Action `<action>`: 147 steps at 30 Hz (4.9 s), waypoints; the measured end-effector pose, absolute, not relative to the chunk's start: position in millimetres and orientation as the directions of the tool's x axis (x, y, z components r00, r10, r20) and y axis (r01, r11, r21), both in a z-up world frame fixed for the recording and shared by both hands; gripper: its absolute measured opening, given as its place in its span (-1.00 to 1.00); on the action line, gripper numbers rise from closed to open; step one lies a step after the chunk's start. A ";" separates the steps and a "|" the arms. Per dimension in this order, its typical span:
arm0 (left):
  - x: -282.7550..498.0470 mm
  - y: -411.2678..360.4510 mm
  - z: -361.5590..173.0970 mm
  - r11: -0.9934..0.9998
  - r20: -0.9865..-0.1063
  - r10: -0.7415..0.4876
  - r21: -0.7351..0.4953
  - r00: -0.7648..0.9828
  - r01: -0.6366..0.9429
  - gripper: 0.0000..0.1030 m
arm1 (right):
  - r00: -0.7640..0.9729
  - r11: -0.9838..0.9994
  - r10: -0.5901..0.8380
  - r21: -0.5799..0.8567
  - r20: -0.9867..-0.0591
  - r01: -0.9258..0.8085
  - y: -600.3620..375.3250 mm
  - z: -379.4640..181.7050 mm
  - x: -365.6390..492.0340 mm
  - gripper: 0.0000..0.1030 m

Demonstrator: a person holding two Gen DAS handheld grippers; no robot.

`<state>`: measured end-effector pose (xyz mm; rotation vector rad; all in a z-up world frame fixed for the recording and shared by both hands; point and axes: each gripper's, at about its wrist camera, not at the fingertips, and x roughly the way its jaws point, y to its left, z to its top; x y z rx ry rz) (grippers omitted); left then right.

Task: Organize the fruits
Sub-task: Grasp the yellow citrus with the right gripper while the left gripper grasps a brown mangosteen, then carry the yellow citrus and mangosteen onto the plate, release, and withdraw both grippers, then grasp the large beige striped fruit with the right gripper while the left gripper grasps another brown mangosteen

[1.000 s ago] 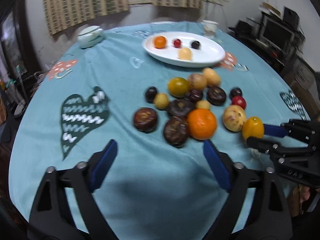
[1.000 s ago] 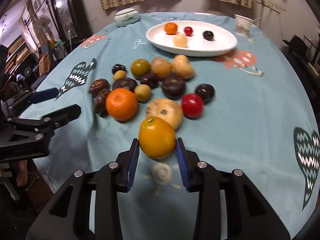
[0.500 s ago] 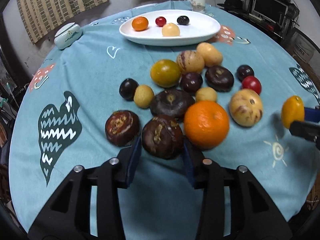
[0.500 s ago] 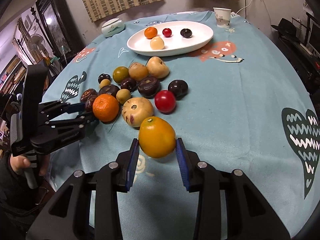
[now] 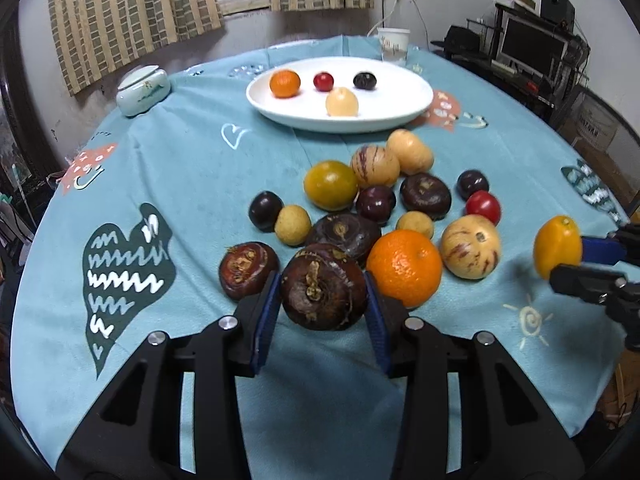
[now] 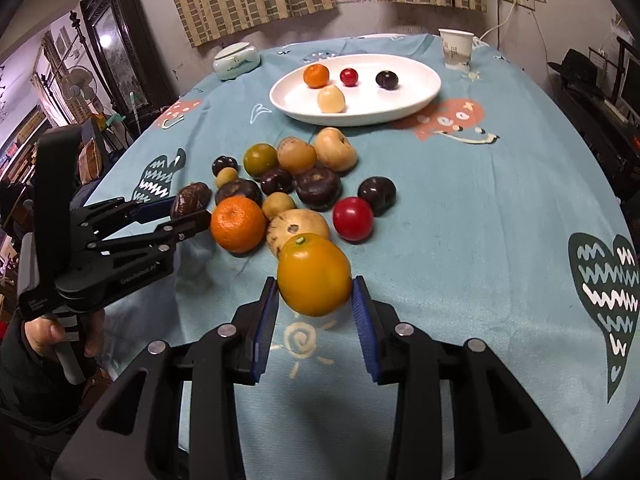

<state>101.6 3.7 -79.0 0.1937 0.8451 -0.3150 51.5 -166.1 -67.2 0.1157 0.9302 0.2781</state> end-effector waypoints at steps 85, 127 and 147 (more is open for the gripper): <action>73.5 9.4 -27.3 0.979 -0.708 -0.093 0.065 0.700 0.195 0.96 | 0.603 0.965 0.234 0.108 -0.762 -0.239 -154.1 -45.9 74.5 0.28; 160.4 35.6 -101.3 0.942 -0.824 -0.139 0.062 0.550 0.330 0.03 | 0.520 0.951 0.310 0.251 -0.796 -0.183 -156.6 -88.6 97.5 -0.12; 104.3 46.4 -44.9 0.954 -0.720 -0.218 -0.015 0.659 0.299 -0.18 | 0.560 0.947 0.322 0.253 -0.763 -0.198 -151.0 -63.8 83.7 -0.12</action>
